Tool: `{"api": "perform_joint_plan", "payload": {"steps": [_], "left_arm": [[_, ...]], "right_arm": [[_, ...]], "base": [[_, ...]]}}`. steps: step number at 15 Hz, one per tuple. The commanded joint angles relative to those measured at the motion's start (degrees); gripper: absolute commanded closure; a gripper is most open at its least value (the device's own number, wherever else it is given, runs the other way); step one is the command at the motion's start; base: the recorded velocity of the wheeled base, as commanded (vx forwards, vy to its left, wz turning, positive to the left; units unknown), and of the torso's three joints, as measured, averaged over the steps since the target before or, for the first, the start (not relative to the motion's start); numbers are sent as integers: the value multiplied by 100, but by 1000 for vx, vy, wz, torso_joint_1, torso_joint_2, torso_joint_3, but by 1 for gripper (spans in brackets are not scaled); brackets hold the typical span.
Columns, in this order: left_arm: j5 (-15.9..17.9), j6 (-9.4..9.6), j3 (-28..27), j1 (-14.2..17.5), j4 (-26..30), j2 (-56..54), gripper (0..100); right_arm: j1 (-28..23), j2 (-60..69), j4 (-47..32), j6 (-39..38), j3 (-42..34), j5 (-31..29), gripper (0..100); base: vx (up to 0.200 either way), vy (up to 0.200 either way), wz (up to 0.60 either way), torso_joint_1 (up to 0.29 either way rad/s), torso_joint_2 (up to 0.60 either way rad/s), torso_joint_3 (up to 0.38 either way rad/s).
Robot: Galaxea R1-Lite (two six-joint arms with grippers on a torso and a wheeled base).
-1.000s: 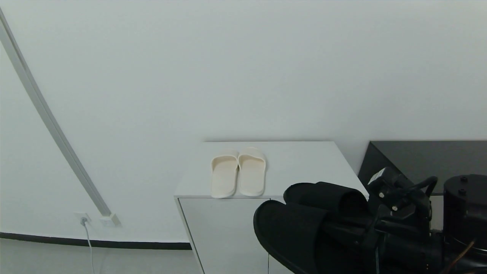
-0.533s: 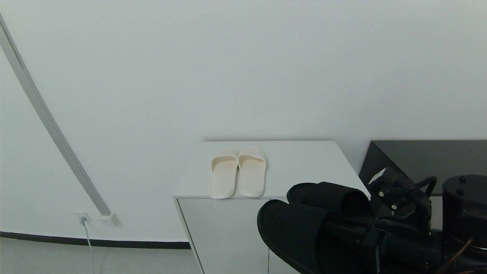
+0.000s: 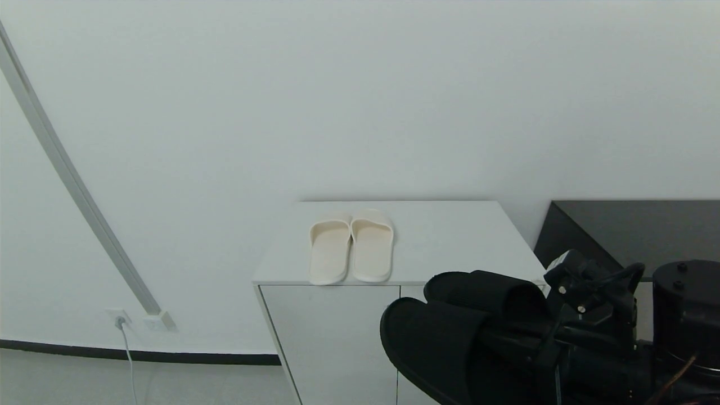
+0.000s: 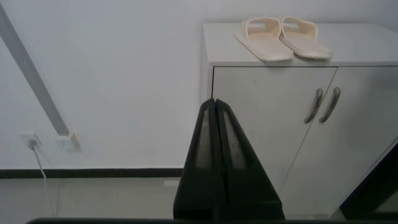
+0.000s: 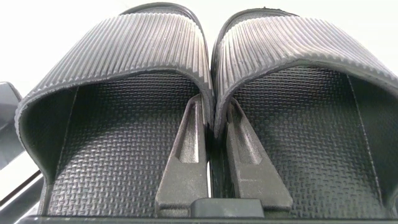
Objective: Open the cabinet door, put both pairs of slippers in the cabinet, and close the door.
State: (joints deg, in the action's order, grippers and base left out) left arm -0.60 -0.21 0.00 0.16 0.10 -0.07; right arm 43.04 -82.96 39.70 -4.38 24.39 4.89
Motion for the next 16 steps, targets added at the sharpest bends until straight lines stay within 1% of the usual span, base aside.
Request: {"api": "perform_joint_plan", "payload": {"steps": [1,2,4,7,16], "left_arm": [[-2,-6,0,2,-1,7,100],[-2,-14,0,2,-1,7,0],[-2,12,0,2,-1,7,0],[-2,3,0,2,-1,7,0],[-2,3,0,2,-1,7,0]], "right_arm": [[2,-63,2,-2,13,3,100],[2,-115,20,-2,13,3,100],[2,-107,20,7,4,3,100],[11,-98,20,7,4,-5,100],[72,-80,20,7,-5,-23,100]], "base": [[0,0,0,-149,359,207],[0,0,0,-168,378,203],[0,0,0,-168,381,217],[0,0,0,-178,419,238],[0,0,0,-216,542,316]]}}
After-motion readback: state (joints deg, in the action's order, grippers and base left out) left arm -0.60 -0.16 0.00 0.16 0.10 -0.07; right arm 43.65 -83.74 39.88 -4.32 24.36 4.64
